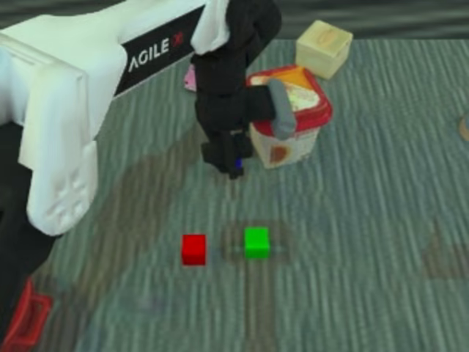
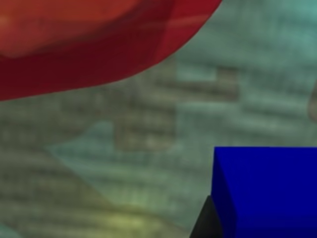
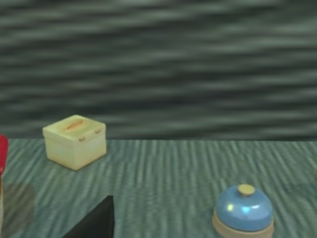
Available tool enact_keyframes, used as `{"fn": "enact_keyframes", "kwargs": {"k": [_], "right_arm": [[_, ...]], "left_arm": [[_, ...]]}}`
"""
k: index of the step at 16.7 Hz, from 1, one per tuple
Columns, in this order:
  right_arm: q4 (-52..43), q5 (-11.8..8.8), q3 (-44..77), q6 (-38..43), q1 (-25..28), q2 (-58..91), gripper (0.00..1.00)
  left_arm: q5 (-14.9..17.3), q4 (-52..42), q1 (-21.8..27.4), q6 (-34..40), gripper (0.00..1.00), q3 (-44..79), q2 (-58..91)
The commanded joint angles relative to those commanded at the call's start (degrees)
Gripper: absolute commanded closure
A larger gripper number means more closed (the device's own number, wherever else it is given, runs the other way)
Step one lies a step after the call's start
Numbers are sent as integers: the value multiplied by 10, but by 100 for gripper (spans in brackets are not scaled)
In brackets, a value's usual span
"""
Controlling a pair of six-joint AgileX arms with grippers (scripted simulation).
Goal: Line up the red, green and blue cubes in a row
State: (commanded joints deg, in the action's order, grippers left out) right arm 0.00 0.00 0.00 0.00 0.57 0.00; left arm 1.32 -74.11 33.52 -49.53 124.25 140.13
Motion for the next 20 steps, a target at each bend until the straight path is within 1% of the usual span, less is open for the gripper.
{"fn": "enact_keyframes", "kwargs": {"k": [2,3,4,6,13,18,20], "right_arm": [[0,0,0,0,0,0,0],[0,0,0,0,0,0,0],[0,0,0,0,0,0,0],[0,0,0,0,0,0,0],[0,0,0,0,0,0,0],[0,0,0,0,0,0,0],[0,0,0,0,0,0,0]], "left_arm": [[0,-12,77,36,100,12,3],[0,-16,106,53,100,17,3],[0,-19,130,68,100,20,1],[-1,-22,159,89,100,25,-3],[-1,-11,164,93,100,16,-1],[-1,83,167,95,100,-52,20],[-1,108,167,95,100,-72,27]]}}
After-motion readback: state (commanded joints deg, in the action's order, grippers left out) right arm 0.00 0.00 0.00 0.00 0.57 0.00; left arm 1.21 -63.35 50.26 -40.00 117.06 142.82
